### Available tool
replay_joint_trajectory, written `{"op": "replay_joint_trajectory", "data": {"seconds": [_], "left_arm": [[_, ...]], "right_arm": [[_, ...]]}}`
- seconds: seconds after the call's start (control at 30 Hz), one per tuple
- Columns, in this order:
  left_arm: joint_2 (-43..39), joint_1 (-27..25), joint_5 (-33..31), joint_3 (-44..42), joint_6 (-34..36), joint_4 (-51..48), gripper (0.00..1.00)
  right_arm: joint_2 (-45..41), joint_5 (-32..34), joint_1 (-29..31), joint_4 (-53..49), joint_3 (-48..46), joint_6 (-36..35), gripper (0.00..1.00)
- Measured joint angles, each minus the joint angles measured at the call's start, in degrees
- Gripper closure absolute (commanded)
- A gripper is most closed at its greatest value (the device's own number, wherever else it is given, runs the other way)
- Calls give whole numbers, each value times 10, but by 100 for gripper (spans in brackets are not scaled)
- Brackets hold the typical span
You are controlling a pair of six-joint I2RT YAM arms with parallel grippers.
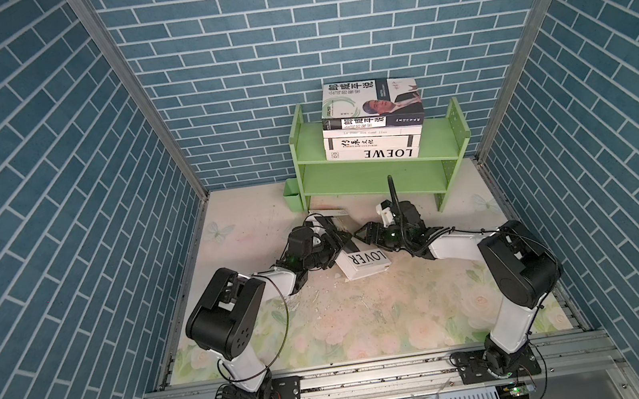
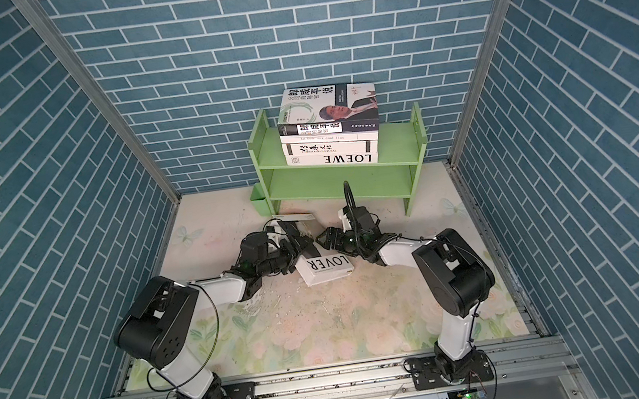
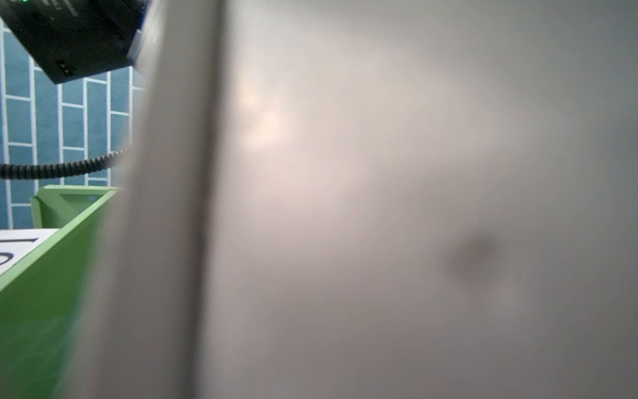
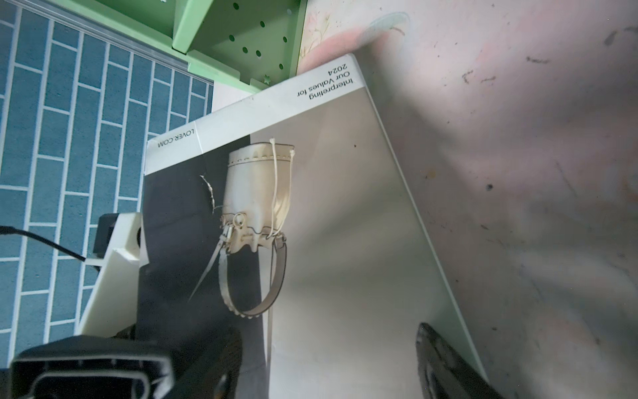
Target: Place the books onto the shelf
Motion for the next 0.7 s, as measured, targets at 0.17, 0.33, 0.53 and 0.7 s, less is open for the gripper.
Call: {"op": "replay_joint_trajectory", "data": {"seconds": [0.17, 0.33, 0.53, 0.7], "left_arm": [[-2, 0, -3, 0, 8, -20, 45], [-16, 0, -11, 0, 21, -66, 46], [-52, -3, -21, 5, 54, -136, 47], [-87, -4, -35, 13, 84, -192, 52]], "right_arm": [[-1, 0, 0, -3, 0, 0, 21], [-2, 0, 0, -10, 0, 0, 21], [-12, 0, 3, -26, -5, 0, 20], [-39, 0, 3, -53, -6, -3, 16]]}}
